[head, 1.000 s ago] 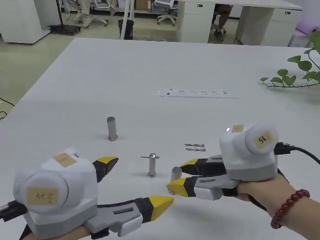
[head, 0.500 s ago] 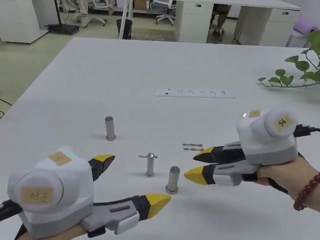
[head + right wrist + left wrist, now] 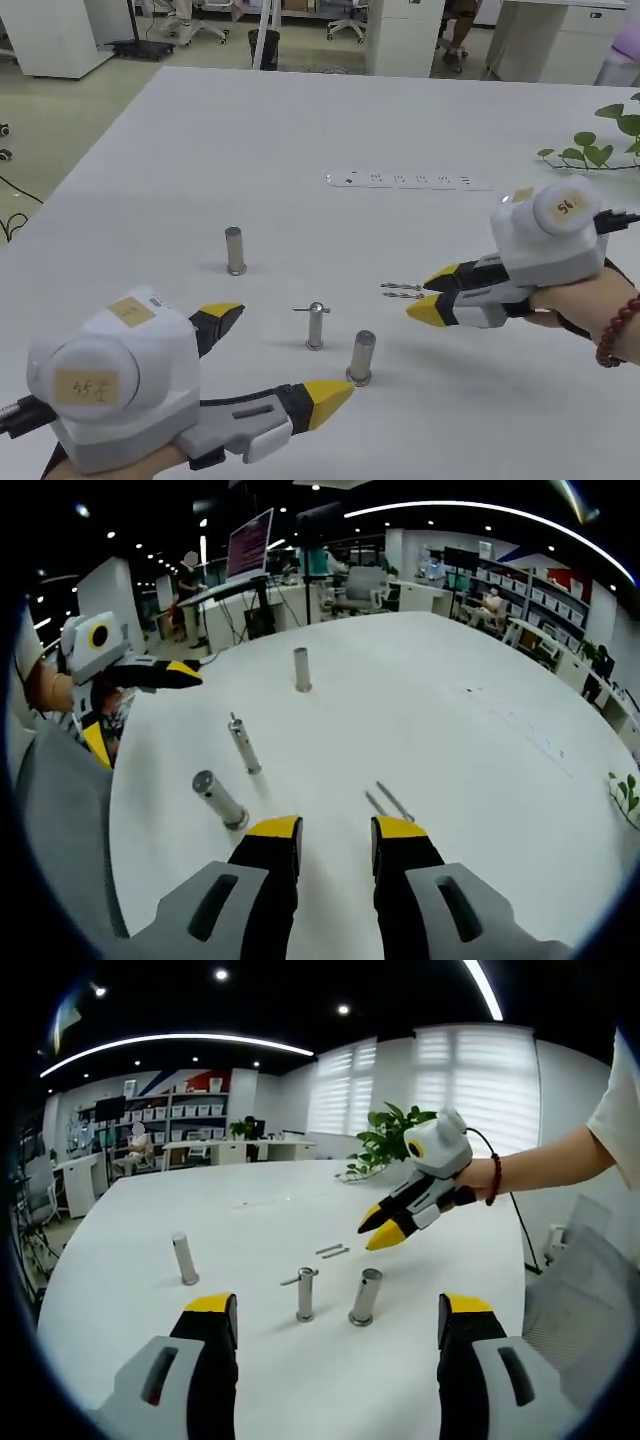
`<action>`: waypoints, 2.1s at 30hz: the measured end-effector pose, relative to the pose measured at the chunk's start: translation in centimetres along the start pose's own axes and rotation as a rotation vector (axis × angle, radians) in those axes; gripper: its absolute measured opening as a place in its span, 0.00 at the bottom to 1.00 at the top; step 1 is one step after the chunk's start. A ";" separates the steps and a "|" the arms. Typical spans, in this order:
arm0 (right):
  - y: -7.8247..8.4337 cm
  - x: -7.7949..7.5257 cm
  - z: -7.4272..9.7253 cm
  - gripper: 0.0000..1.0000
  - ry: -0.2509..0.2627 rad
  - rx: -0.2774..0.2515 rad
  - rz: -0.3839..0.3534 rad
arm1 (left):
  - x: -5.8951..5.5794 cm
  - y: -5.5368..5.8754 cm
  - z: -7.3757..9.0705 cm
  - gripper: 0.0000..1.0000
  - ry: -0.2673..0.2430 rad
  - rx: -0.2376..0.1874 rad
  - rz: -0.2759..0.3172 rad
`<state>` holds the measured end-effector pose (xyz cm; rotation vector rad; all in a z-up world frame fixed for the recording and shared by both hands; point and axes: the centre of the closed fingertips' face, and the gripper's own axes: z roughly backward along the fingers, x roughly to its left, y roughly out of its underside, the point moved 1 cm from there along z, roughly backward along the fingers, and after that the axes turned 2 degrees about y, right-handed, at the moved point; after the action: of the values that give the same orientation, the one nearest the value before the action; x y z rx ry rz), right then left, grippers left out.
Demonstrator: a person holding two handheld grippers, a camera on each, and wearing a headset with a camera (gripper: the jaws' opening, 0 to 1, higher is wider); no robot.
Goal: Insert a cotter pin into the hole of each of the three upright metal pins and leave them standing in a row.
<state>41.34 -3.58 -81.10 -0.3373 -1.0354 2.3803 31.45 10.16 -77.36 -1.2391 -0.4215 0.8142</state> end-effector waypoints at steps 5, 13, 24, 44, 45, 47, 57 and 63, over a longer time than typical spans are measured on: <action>0.3 -1.2 -1.1 0.28 0.002 0.040 0.020 | 0.2 0.2 -0.1 0.83 -0.002 0.009 -0.001; 1.0 -2.4 -3.0 0.25 0.006 0.088 0.015 | 0.2 0.5 -0.2 0.82 -0.009 0.021 -0.001; 2.1 -2.9 -3.8 0.22 -0.030 0.143 0.029 | 0.5 0.5 0.1 0.81 -0.020 0.021 0.013; 2.1 -2.7 -4.2 0.06 -0.041 0.314 0.231 | 0.3 0.9 0.2 0.77 -0.002 0.044 0.004; 2.1 -2.7 -4.2 0.05 -0.040 0.319 0.231 | 0.2 0.9 0.1 0.77 -0.001 0.046 0.004; 2.1 -2.7 -4.2 0.05 -0.044 0.339 0.253 | 0.1 0.9 0.1 0.76 0.003 0.047 0.004; 2.1 -3.0 -4.5 0.03 -0.029 0.341 0.365 | -0.1 0.8 -0.1 0.72 0.019 0.063 -0.018; 1.5 -2.6 -4.2 0.02 -0.012 0.312 0.404 | 0.0 0.4 0.0 0.67 0.019 0.063 -0.022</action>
<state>44.68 -3.36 -84.98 -0.4498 -0.6263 2.8554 31.36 10.18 -77.73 -1.1808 -0.3901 0.7908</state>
